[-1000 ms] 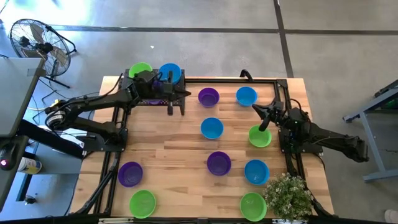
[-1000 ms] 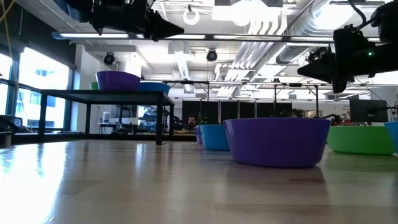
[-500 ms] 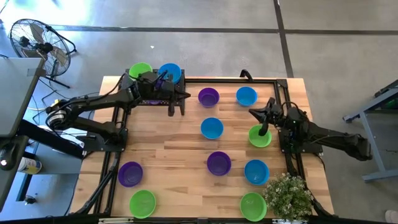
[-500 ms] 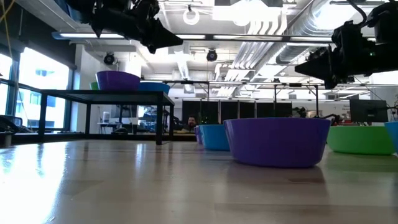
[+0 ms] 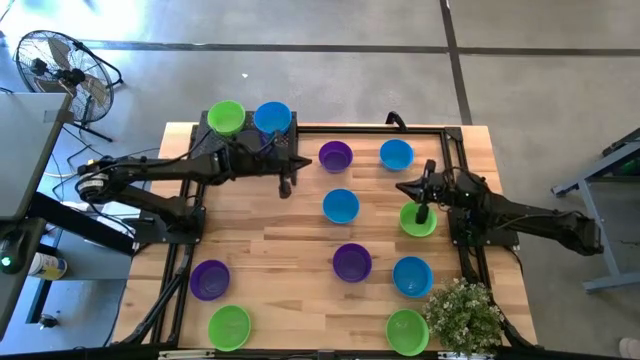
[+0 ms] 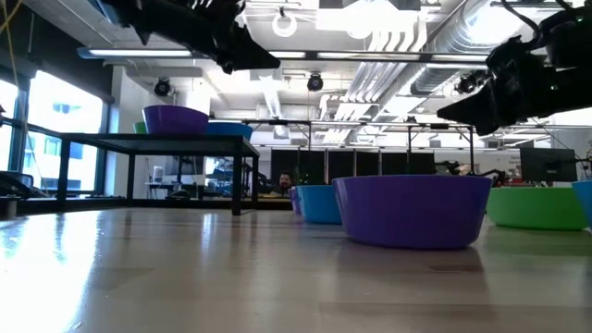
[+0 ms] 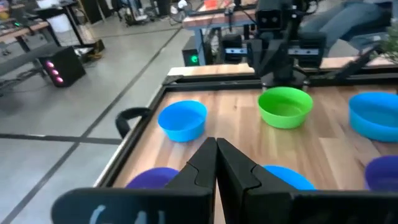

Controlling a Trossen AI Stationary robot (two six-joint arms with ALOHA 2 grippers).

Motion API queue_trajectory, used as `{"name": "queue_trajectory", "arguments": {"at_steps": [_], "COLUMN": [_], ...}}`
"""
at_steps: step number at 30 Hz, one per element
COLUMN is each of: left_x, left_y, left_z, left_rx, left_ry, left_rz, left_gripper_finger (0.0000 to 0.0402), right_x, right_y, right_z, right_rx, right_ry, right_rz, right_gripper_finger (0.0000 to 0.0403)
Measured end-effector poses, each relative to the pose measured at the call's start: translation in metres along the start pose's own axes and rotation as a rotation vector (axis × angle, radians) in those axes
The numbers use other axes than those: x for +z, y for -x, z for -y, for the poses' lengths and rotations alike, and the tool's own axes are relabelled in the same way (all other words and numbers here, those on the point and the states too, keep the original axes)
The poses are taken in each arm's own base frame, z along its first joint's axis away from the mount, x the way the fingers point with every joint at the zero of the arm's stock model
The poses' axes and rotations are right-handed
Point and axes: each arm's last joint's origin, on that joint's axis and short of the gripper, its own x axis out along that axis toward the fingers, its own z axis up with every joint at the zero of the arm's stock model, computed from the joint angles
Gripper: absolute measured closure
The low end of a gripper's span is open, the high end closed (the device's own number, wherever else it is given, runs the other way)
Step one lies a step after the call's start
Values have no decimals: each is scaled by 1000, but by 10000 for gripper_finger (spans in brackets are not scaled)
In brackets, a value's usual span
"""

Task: Pick & Place Mini bowls
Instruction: Stack the green bowl on top of the green bowl on the shelf

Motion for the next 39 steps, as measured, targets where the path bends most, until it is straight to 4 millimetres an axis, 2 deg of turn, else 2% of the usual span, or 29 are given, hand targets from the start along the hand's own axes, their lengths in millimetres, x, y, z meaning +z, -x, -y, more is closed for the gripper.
{"name": "queue_trajectory", "arguments": {"at_steps": [3,9,13,17,20,26,30,33,39], "left_x": [-1,-1,-17,-35,-47,-48,-47,-46,-46], "left_y": [0,0,0,2,4,4,5,5,5], "left_z": [7,16,20,26,29,31,36,41,44], "left_rx": [-28,-60,-23,-42,-49,-61,-99,-116,-148], "left_ry": [5,54,91,142,153,178,165,131,105], "left_rz": [-20,-36,-41,22,-1,-1,0,2,5], "left_gripper_finger": [401,401,401,401,401,401,401,401,401], "right_x": [1,26,41,51,58,70,62,57,49], "right_y": [-1,-2,-9,-14,-13,0,6,2,-13], "right_z": [-1,-3,-9,-19,-29,-48,-54,-52,-30], "right_rx": [22,11,-7,-55,-126,-351,-495,-559,-576], "right_ry": [6,-110,-139,-170,-190,-316,-399,-374,-276], "right_rz": [-33,-137,-199,-399,-579,-837,-958,-1005,-1150], "right_gripper_finger": [402,402,385,356,347,341,315,285,244]}}
